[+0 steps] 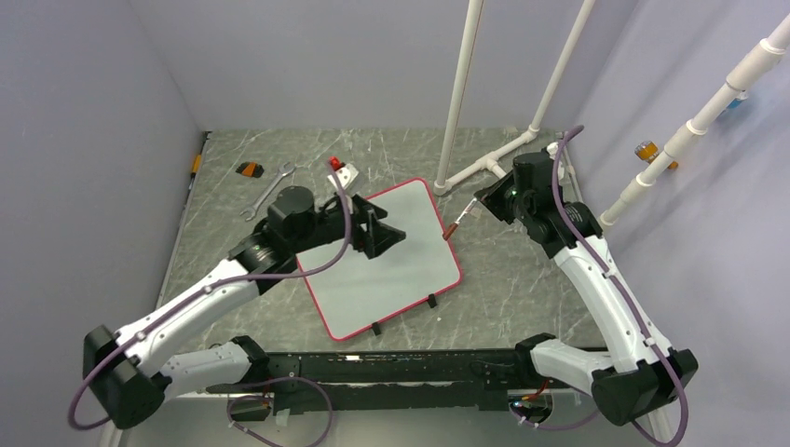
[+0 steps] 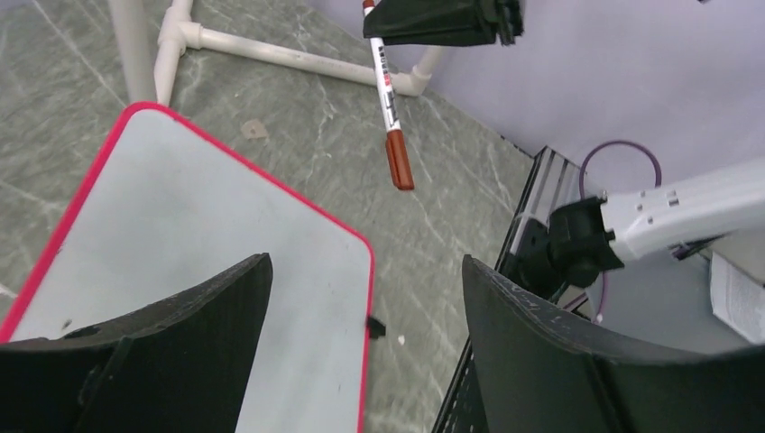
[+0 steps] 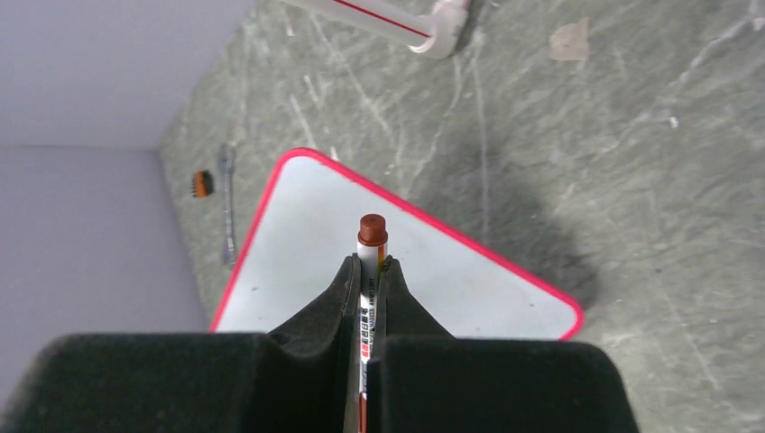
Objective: Write a sentence on the whiteboard
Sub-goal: Pass from the right arm to the left
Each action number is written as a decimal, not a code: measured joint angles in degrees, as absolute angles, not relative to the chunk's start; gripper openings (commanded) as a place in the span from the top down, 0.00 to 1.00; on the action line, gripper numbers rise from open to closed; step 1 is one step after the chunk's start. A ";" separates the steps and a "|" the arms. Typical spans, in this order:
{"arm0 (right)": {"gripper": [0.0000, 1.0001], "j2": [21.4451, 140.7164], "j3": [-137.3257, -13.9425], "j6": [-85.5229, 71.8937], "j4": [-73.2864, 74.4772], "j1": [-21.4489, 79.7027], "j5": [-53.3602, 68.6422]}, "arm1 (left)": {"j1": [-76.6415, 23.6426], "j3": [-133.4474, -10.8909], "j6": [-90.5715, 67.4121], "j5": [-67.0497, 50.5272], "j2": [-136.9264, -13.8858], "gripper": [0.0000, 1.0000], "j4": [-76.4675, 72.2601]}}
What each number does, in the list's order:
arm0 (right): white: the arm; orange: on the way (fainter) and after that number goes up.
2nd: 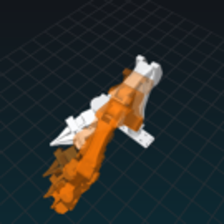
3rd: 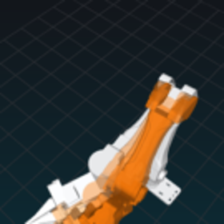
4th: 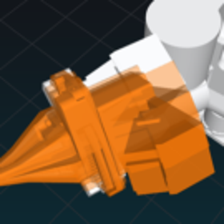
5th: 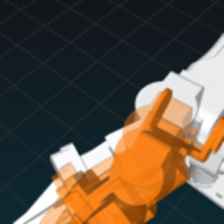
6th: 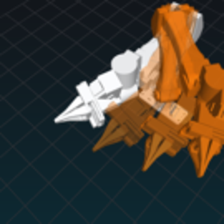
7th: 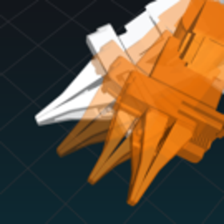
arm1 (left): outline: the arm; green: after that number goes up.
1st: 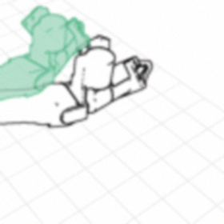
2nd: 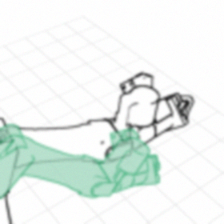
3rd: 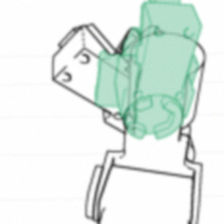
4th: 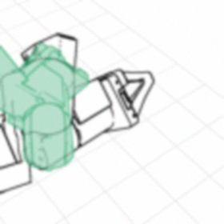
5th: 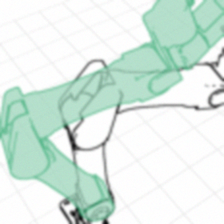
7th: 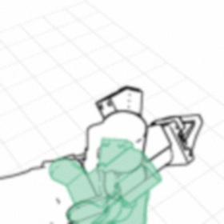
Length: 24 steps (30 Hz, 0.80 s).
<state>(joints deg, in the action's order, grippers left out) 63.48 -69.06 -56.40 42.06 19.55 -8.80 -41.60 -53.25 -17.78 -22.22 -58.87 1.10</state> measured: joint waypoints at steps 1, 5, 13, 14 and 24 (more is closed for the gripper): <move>1.00 62.92 -69.06 -57.08 41.69 19.59 -8.38 | -42.33 -53.25 -18.65 -21.41 -60.31 0.22 -0.60; 1.00 60.31 -69.06 -60.03 39.77 19.62 -7.16 | -46.00 -53.93 -22.04 -17.98 -67.42 0.31 -6.76; 1.00 56.58 -69.04 -64.10 37.17 19.62 -7.31 | -48.62 -58.13 -27.99 -16.16 -77.87 0.33 -15.64; 1.00 56.51 -69.04 -64.40 37.04 19.57 -7.38 | -48.77 -58.11 -28.45 -16.14 -78.00 0.34 -16.80; 1.00 56.53 -67.66 -66.57 35.83 19.66 -6.63 | -49.80 -58.15 -31.18 -16.69 -79.83 0.42 -25.43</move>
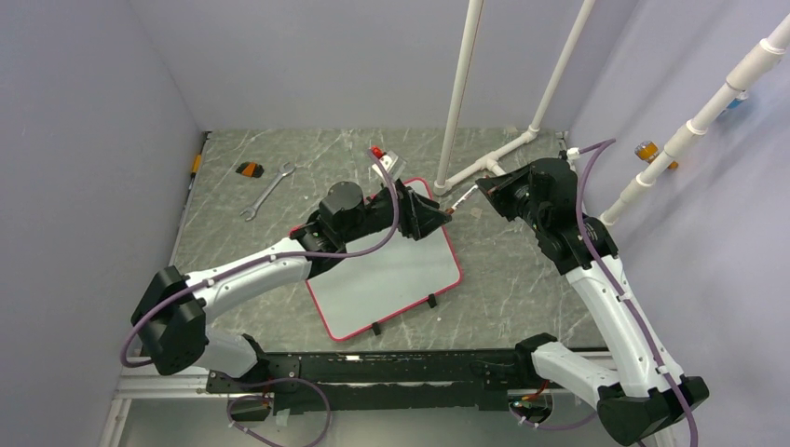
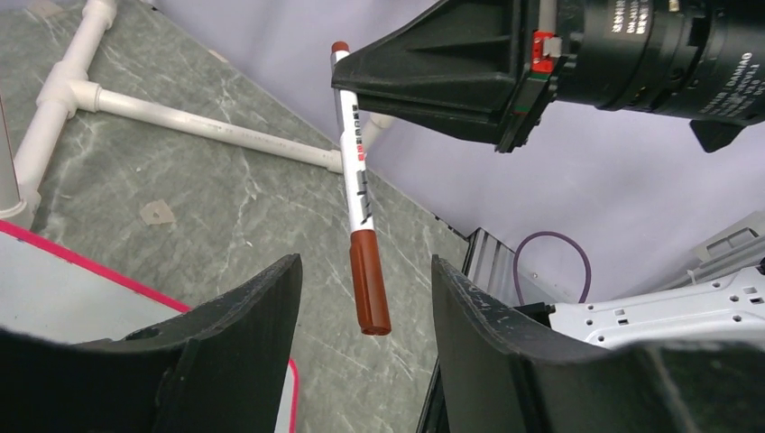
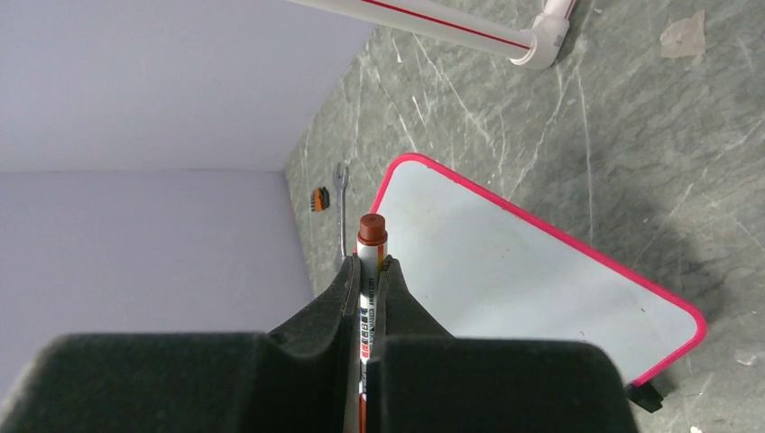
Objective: Write a sentence on the whiteboard
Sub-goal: Pass from the right arm to the left
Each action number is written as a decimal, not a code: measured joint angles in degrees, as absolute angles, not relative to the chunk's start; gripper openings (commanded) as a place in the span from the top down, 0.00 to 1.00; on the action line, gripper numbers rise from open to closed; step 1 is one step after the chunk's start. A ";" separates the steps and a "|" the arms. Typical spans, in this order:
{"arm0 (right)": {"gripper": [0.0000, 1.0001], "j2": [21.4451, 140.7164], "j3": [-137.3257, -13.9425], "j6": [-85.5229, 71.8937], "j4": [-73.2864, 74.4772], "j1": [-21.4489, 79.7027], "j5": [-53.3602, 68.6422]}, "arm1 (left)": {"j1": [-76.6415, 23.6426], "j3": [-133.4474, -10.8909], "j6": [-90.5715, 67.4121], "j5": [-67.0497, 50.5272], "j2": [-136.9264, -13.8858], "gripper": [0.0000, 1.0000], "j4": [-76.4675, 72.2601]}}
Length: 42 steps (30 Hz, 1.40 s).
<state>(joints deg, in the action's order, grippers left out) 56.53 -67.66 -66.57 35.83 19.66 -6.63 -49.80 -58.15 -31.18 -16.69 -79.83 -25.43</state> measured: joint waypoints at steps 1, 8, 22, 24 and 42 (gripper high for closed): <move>1.00 56.53 -67.66 -66.67 35.83 19.66 -6.46 | -49.80 -58.15 -31.24 -16.71 -80.18 0.43 -25.52; 1.00 56.51 -67.64 -67.35 35.00 19.66 -5.61 | -49.80 -58.15 -31.75 -17.23 -81.23 0.54 -26.26; 1.00 56.51 -66.04 -68.69 33.17 19.66 -4.80 | -49.82 -58.94 -31.92 -19.09 -81.93 0.53 -26.48; 1.00 56.51 -66.00 -68.82 32.82 19.66 -4.80 | -49.82 -59.07 -31.99 -19.53 -82.11 0.53 -26.37; 0.27 53.78 -61.23 -63.55 25.39 19.44 -0.10 | -49.30 -60.45 -29.32 -18.68 -82.02 1.00 -19.88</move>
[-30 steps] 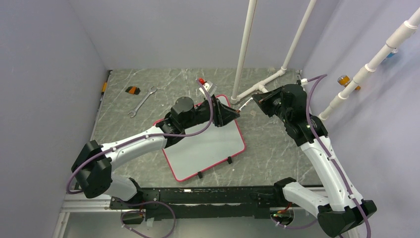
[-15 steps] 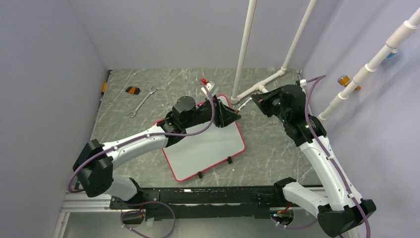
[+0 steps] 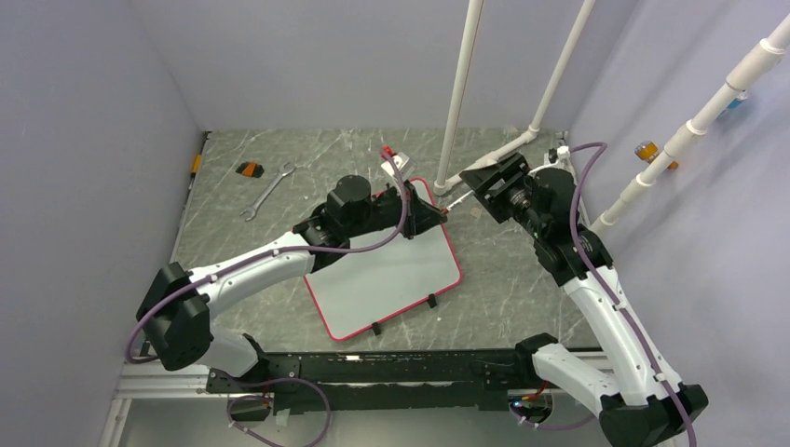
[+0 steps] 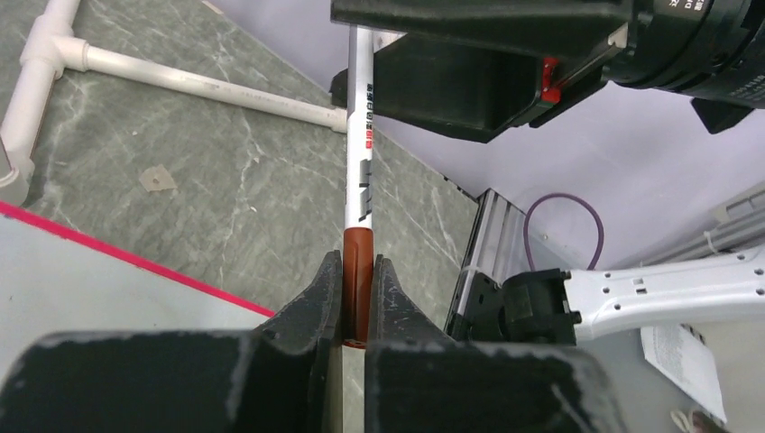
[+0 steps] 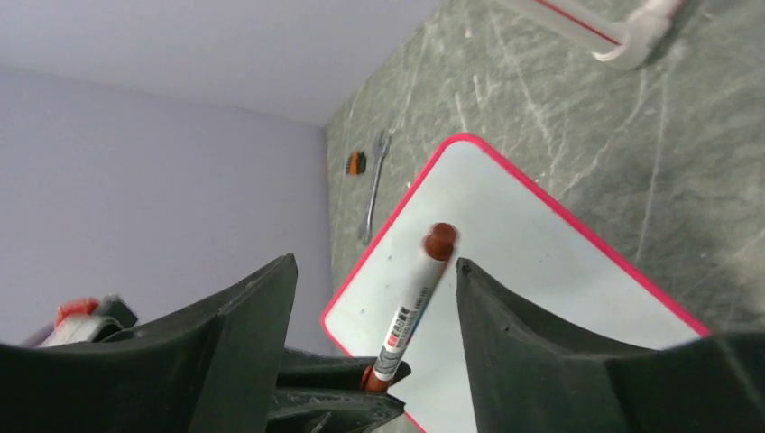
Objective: Write a sentence on the whiteboard
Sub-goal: Pass from the right arm to the left, then open the pen cap from the whiteboard marker.
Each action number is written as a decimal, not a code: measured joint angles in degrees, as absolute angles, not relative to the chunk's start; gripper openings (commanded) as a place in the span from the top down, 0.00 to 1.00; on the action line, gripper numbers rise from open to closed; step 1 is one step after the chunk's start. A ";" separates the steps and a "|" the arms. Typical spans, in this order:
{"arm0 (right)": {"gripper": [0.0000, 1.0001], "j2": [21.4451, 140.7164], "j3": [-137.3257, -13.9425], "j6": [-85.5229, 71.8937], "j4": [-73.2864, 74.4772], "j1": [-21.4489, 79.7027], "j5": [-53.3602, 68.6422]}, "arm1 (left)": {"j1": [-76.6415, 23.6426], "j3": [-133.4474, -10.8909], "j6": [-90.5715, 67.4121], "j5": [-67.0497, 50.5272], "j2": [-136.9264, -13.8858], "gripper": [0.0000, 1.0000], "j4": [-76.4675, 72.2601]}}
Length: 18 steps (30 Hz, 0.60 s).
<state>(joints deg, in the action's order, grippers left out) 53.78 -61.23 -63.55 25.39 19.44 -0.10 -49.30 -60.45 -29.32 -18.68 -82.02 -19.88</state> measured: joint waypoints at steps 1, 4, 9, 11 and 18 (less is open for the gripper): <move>0.25 53.15 -60.42 -62.13 23.81 19.44 1.50 | -49.25 -61.23 -28.64 -19.62 -82.00 1.00 -18.39; 0.24 51.35 -58.30 -57.74 18.87 19.14 6.98 | -48.38 -64.10 -26.48 -22.72 -81.84 1.00 -14.15; 0.26 50.02 -56.36 -52.66 10.00 17.65 18.87 | -44.53 -67.85 -23.33 -28.75 -79.48 1.00 -8.10; 0.26 50.04 -55.86 -51.75 6.26 16.86 23.75 | -42.46 -68.90 -22.63 -32.18 -77.97 1.00 -5.37; 0.37 52.10 -55.16 -51.03 -6.63 15.77 40.34 | -37.41 -75.61 -20.71 -41.98 -76.03 1.00 4.25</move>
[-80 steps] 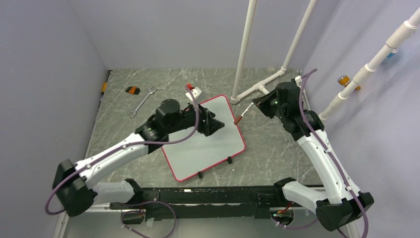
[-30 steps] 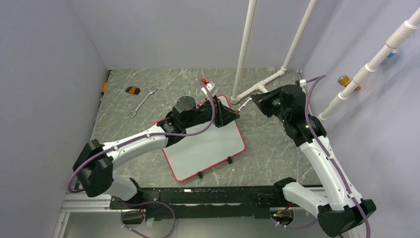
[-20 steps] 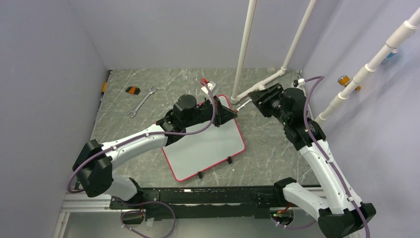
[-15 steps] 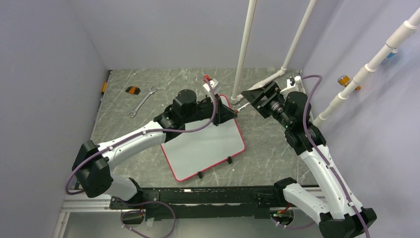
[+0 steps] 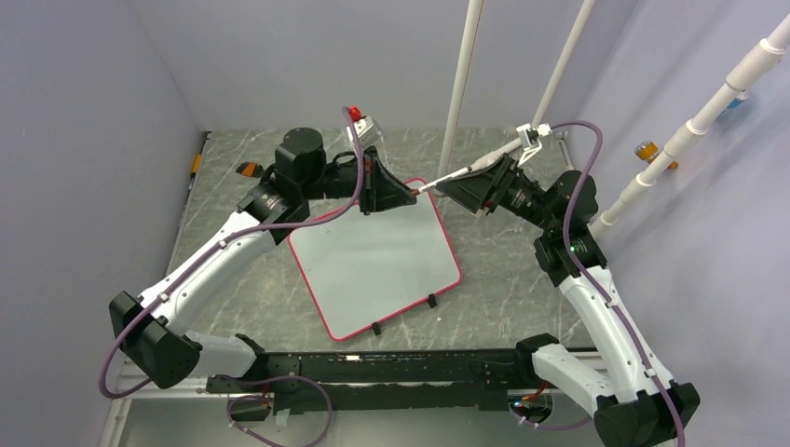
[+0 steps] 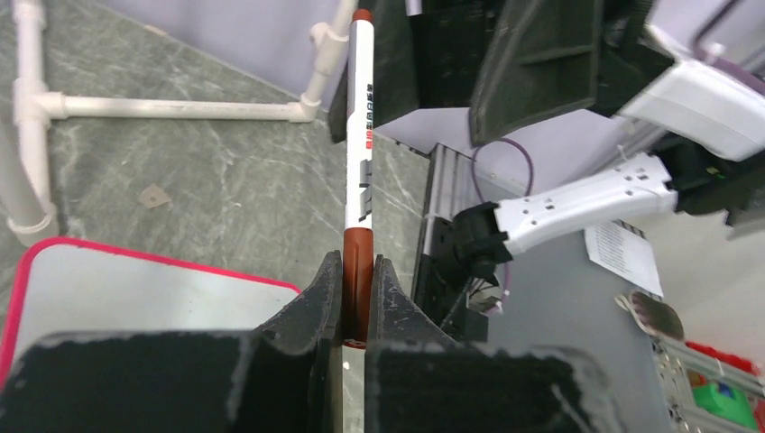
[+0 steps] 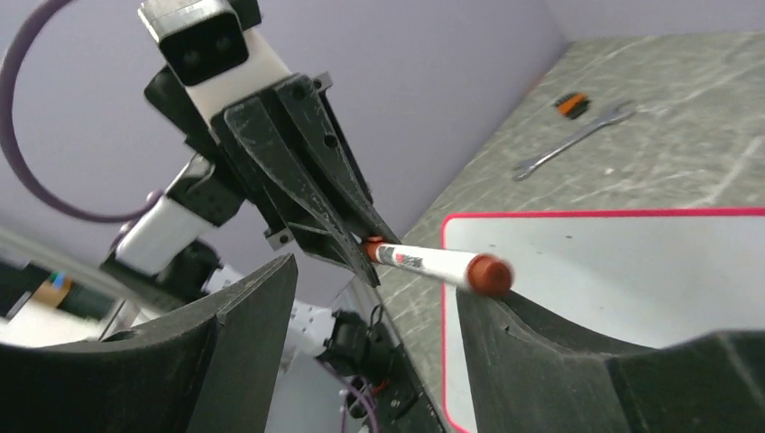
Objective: Write a sentence on the whiteboard
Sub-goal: Open the pen cap from the whiteboard marker.
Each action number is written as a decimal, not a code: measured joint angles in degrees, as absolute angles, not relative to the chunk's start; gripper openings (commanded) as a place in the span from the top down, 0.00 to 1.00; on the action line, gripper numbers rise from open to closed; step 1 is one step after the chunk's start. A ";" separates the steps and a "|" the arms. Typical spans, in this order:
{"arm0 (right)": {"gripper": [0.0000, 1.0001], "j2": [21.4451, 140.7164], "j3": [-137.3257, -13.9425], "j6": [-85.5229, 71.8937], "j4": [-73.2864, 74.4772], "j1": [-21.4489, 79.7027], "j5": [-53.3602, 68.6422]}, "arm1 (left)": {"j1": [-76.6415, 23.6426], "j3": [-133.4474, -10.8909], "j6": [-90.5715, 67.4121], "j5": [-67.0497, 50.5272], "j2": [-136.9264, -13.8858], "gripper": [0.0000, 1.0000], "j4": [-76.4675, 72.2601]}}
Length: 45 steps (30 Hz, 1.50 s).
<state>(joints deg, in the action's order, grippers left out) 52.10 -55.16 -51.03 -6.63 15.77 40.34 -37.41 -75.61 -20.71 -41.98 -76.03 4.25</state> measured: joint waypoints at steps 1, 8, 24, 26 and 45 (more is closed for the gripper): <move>0.39 52.73 -55.16 -51.11 -8.21 15.77 42.39 | -37.12 -76.49 -20.53 -43.68 -75.81 1.00 5.56; 0.52 56.71 -54.96 -54.70 -18.57 15.79 50.52 | -36.56 -82.15 -19.03 -53.34 -75.64 1.00 11.38; 0.67 58.35 -54.85 -54.87 -23.42 16.43 57.80 | -35.73 -85.19 -13.43 -56.29 -78.28 1.00 19.73; 0.67 58.57 -54.92 -53.49 -21.67 16.67 58.48 | -35.35 -85.23 -13.04 -56.29 -78.28 1.00 19.88; 0.73 60.45 -55.88 -48.21 -15.66 18.59 58.52 | -34.81 -85.49 -10.09 -56.29 -78.59 1.00 22.24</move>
